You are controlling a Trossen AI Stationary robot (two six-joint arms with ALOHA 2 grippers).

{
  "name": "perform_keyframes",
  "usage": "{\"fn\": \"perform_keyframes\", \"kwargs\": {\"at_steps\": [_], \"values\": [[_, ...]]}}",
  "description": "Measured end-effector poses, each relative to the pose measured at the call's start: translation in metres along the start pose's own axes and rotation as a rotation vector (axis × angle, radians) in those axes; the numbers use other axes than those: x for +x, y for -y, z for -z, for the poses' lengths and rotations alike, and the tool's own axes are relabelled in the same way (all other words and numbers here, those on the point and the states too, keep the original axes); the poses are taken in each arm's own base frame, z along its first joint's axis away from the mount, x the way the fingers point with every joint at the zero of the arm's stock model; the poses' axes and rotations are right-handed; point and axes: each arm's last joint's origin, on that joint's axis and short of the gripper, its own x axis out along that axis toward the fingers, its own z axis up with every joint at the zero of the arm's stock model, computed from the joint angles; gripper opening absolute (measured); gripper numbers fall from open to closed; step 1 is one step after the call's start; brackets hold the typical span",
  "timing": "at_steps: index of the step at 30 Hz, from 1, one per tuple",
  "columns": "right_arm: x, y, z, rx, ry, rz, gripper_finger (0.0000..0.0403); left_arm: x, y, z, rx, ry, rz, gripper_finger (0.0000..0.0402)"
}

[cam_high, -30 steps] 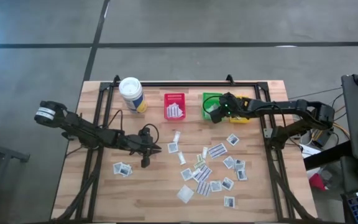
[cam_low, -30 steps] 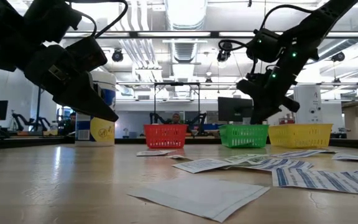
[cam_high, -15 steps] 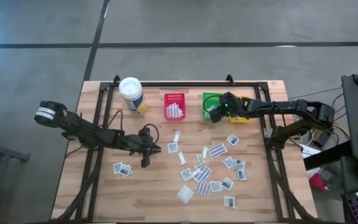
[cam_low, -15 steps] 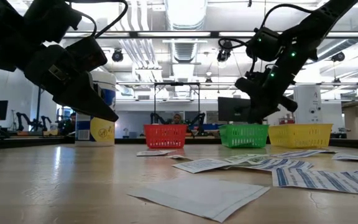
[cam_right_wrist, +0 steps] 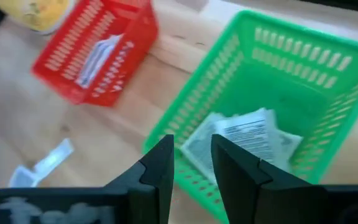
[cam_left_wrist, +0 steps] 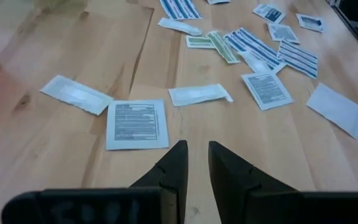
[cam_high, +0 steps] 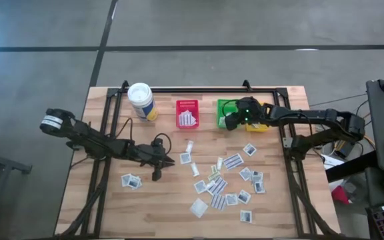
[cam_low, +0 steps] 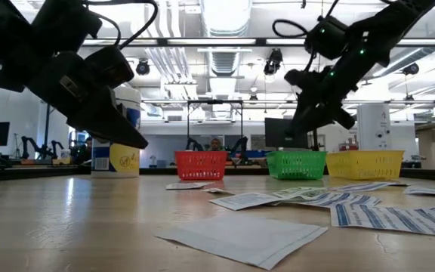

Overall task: Pick & Place First Aid Supplies
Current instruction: Put the alcohol pad in the green bin

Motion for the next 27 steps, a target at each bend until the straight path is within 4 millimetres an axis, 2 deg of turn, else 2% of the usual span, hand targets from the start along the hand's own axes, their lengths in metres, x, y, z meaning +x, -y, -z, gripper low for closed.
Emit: {"fn": "perform_keyframes", "kwargs": {"at_steps": [10, 16, 21, 27], "values": [[-0.009, -0.04, 0.029, -0.036, -0.054, -0.148, 0.0081, 0.022, 0.001, 0.005, 0.001, -0.007, -0.009, 0.0064], [-0.018, -0.067, 0.045, -0.092, 0.004, -0.251, 0.0067, 0.036, 0.001, 0.008, 0.027, -0.03, -0.028, 0.0064], [-0.024, -0.079, 0.054, -0.116, 0.026, -0.309, 0.0063, 0.04, 0.0, 0.009, 0.03, -0.032, -0.064, 0.0064], [-0.03, -0.09, 0.063, -0.132, 0.078, -0.321, 0.006, 0.04, -0.007, 0.007, 0.037, 0.002, -0.194, 0.0064]]}}
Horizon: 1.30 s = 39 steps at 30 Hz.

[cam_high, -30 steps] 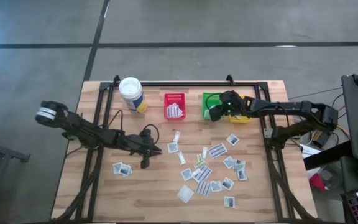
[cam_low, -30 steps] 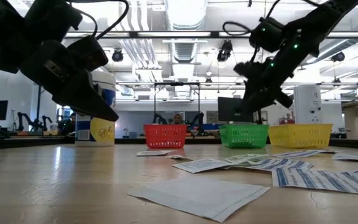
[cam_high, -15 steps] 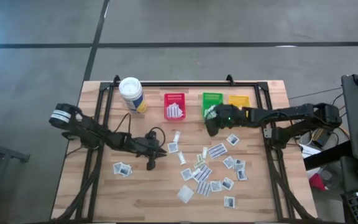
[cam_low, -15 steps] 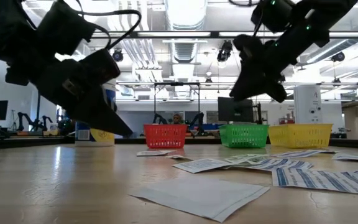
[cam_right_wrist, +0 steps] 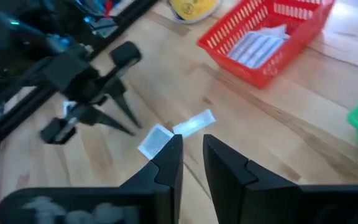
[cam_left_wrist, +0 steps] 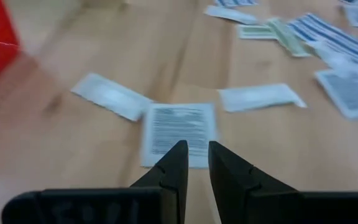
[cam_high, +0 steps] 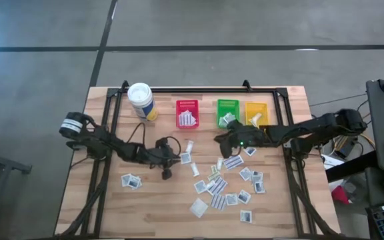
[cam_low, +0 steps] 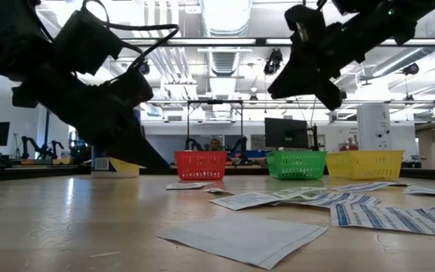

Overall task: Pick & Place First Aid Supplies
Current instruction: Put the alcohol pad in the green bin

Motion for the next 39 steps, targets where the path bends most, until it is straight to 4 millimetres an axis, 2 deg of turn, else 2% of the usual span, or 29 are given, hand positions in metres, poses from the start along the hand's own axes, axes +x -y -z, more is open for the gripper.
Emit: {"fn": "perform_keyframes", "kwargs": {"at_steps": [8, 13, 20, 32, 39], "values": [[0.017, -0.018, 0.014, -0.02, 0.042, -0.1, 0.0058, 0.006, -0.011, 0.001, -0.046, -0.013, -0.033, 0.0064], [0.03, -0.018, 0.021, -0.043, 0.016, -0.076, 0.0057, 0.01, -0.011, 0.003, -0.035, -0.033, -0.019, 0.0064], [0.047, -0.022, 0.027, -0.131, -0.039, -0.08, 0.0056, 0.013, -0.016, 0.008, -0.055, -0.031, -0.119, 0.0064], [0.068, -0.035, 0.029, -0.455, -0.091, -0.161, 0.0056, 0.014, -0.016, 0.012, -0.083, -0.045, -0.118, 0.0064], [0.081, -0.041, 0.03, -0.728, -0.086, -0.167, 0.0057, 0.014, -0.017, 0.013, -0.09, -0.069, -0.117, 0.0064]]}}
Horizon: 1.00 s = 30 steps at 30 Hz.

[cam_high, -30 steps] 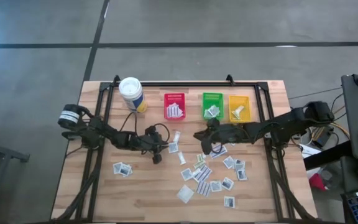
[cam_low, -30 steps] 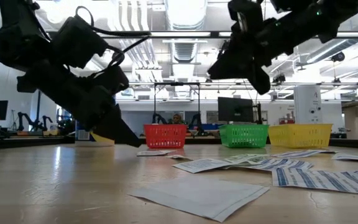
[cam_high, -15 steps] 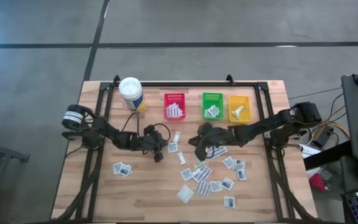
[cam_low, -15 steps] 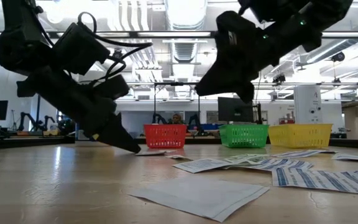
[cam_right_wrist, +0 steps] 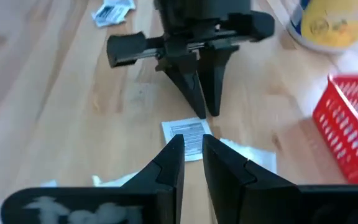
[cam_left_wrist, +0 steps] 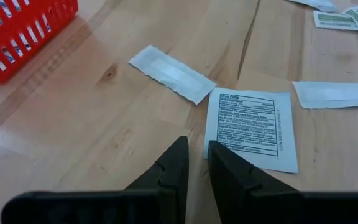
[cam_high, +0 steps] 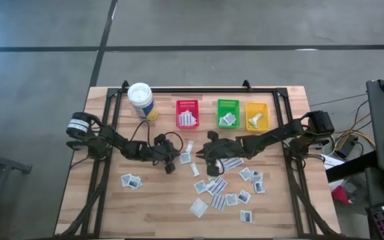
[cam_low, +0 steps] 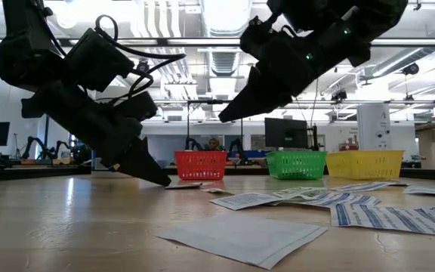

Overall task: Pick & Place First Aid Supplies
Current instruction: Put the alcohol pad in the green bin

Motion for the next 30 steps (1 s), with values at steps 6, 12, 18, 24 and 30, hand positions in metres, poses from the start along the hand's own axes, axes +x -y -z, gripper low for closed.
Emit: {"fn": "perform_keyframes", "kwargs": {"at_steps": [6, 12, 18, 24, 30], "values": [[0.009, -0.003, -0.004, -0.195, -0.109, -0.009, 0.007, 0.0, 0.0, 0.0, -0.013, -0.013, 0.02, 0.0064], [0.02, -0.006, -0.008, -0.37, -0.211, -0.031, 0.0101, 0.0, 0.0, 0.0, -0.04, -0.016, 0.026, 0.0064], [0.036, -0.014, -0.006, -0.547, -0.229, -0.064, 0.0113, 0.0, 0.0, 0.001, -0.103, -0.022, 0.032, 0.0064], [0.046, -0.022, -0.008, -0.595, -0.223, -0.079, 0.0108, 0.0, 0.001, 0.001, -0.132, -0.028, 0.044, 0.0064], [0.063, -0.024, -0.001, -0.633, -0.252, -0.089, 0.0106, 0.0, 0.002, 0.001, -0.146, -0.04, 0.067, 0.0064]]}}
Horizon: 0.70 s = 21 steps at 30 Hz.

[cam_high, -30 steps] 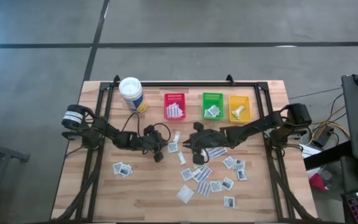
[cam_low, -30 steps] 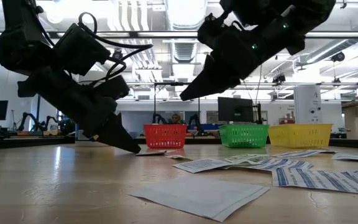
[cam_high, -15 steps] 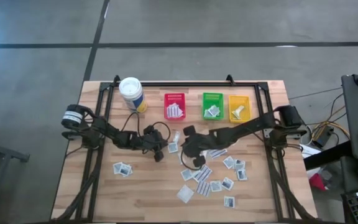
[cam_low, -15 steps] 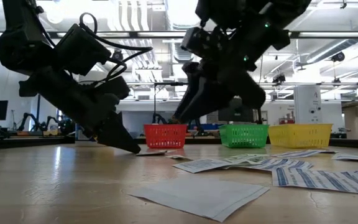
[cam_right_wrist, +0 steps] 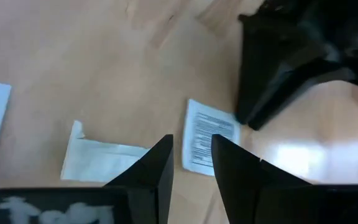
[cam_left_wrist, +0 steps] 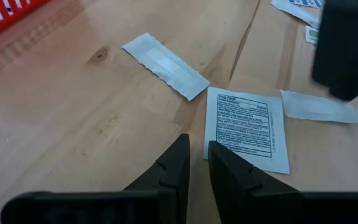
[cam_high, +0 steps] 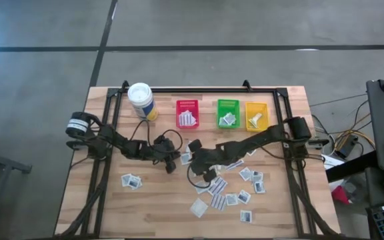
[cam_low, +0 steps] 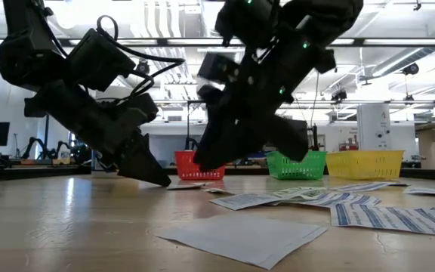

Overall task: Pick & Place First Aid Supplies
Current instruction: Put the alcohol pad in the green bin

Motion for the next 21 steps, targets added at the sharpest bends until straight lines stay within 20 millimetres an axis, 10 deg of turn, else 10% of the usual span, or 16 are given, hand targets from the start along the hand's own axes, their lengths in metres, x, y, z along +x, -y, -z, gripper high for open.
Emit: {"fn": "perform_keyframes", "kwargs": {"at_steps": [21], "values": [[0.015, -0.007, 0.008, -0.041, -0.08, 0.02, 0.0104, 0.002, -0.001, 0.004, 0.01, -0.019, -0.002, 0.0064]]}}
